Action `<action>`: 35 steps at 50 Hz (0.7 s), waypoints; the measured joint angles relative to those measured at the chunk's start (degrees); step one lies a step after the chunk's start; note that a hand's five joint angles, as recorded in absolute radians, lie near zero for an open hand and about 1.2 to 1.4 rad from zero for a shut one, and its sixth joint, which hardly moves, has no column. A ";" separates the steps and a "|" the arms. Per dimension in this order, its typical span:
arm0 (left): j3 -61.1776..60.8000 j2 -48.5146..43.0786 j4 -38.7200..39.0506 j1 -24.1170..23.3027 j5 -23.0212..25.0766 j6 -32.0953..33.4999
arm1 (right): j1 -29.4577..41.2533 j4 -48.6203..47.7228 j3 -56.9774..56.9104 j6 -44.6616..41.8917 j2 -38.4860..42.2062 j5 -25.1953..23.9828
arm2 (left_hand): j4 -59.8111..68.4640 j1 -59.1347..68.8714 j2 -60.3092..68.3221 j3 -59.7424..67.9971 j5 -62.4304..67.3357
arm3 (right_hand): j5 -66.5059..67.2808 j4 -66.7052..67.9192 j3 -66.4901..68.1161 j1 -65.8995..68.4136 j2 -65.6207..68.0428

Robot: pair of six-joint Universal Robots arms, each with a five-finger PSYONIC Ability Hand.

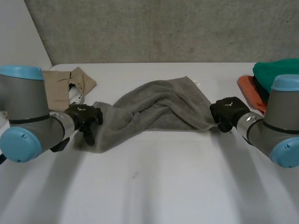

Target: Fold the laundry.

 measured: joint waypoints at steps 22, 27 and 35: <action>-7.92 -1.70 10.44 1.62 5.14 9.13 | -0.68 0.62 1.45 0.13 -2.78 0.73 | 0.15 0.22 0.02 0.12 0.67 | 0.00 0.00 0.00 0.00 0.00; -5.17 -5.15 13.38 0.48 4.48 10.55 | -0.75 1.25 1.91 0.12 -3.47 0.70 | 32.12 33.45 30.61 30.96 31.66 | 0.00 0.00 0.00 0.00 0.00; -4.34 0.38 13.34 -0.74 1.94 8.37 | -2.40 3.33 3.25 -0.45 -7.99 0.63 | 40.53 38.33 39.65 39.20 38.46 | 0.00 0.00 0.00 0.00 0.00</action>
